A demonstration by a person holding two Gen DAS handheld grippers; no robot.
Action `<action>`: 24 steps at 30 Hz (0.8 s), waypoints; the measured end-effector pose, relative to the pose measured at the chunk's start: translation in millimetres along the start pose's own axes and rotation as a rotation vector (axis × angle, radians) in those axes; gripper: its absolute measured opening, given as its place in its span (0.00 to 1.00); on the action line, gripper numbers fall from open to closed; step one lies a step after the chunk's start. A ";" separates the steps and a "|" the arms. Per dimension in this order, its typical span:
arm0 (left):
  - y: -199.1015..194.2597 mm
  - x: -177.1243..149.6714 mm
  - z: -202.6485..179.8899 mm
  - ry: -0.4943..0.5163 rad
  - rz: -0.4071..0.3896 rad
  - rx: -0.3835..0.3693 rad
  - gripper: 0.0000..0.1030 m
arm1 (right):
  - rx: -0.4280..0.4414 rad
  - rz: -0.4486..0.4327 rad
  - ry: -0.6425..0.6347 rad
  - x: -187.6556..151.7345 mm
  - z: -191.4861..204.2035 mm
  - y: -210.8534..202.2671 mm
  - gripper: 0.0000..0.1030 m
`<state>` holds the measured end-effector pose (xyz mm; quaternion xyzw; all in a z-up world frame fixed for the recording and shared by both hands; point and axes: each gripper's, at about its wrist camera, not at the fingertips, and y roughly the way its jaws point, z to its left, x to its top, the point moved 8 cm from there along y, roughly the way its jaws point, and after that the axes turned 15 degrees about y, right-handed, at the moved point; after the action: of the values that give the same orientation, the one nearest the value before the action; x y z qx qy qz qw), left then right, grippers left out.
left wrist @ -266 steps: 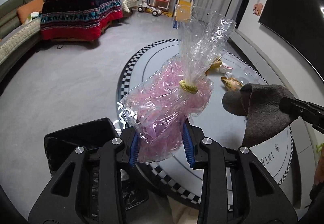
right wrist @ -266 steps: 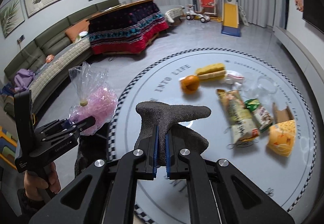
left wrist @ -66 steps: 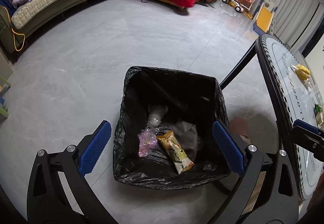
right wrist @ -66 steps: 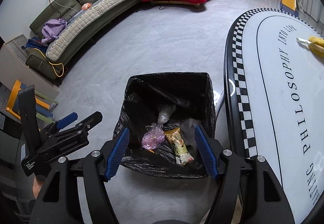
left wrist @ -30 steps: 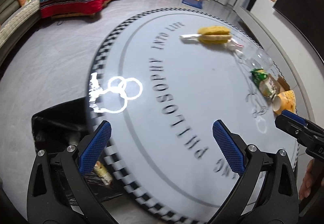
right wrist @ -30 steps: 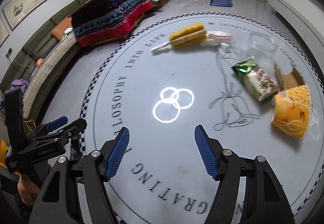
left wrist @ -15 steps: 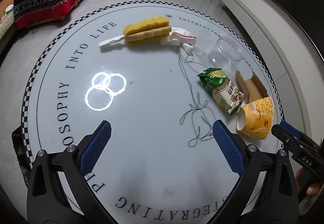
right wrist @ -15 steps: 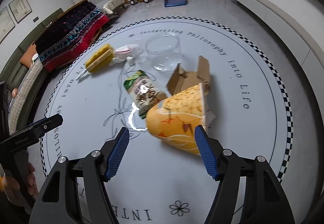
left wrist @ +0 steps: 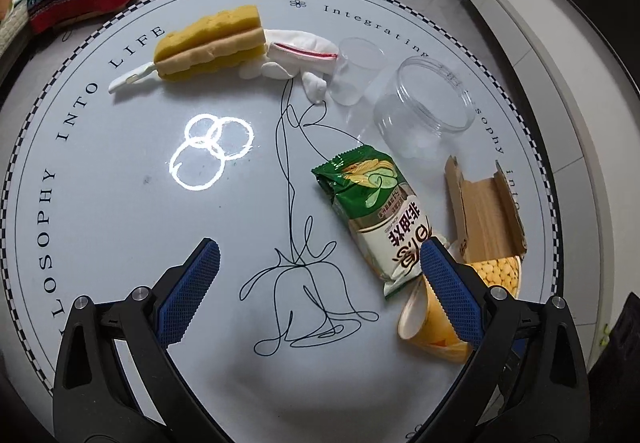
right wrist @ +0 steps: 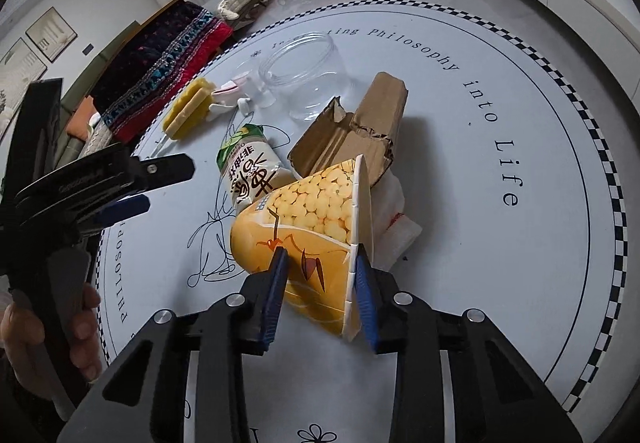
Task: Collect trash
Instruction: 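Grasp the yellow paper cup with the right tool while the left tool grasps the green snack packet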
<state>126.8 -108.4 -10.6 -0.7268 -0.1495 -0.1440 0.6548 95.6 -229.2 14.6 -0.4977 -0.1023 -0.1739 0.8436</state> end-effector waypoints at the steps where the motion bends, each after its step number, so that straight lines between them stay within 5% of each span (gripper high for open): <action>1: 3.9 1.4 -2.0 -0.008 0.007 0.005 0.94 | 0.023 0.002 0.003 -0.4 0.1 -3.7 0.19; 5: 21.0 3.8 -8.4 -0.058 0.040 -0.011 0.94 | 0.031 -0.031 0.006 -2.0 -9.3 -22.4 0.10; 16: 60.0 13.3 -29.8 -0.111 0.080 -0.013 0.94 | 0.014 -0.071 0.044 -6.2 -33.9 -41.0 0.08; 19: 66.1 15.2 -30.6 -0.105 0.071 -0.023 0.89 | 0.008 -0.073 0.047 -7.9 -33.0 -41.0 0.08; 24: 60.2 17.1 -40.5 -0.026 0.037 -0.090 0.62 | -0.008 -0.079 0.054 -8.3 -27.2 -41.6 0.08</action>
<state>166.3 -154.1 -54.2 -0.7598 -0.1382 -0.1291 0.6221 71.4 -269.9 32.0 -0.4917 -0.0982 -0.2209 0.8365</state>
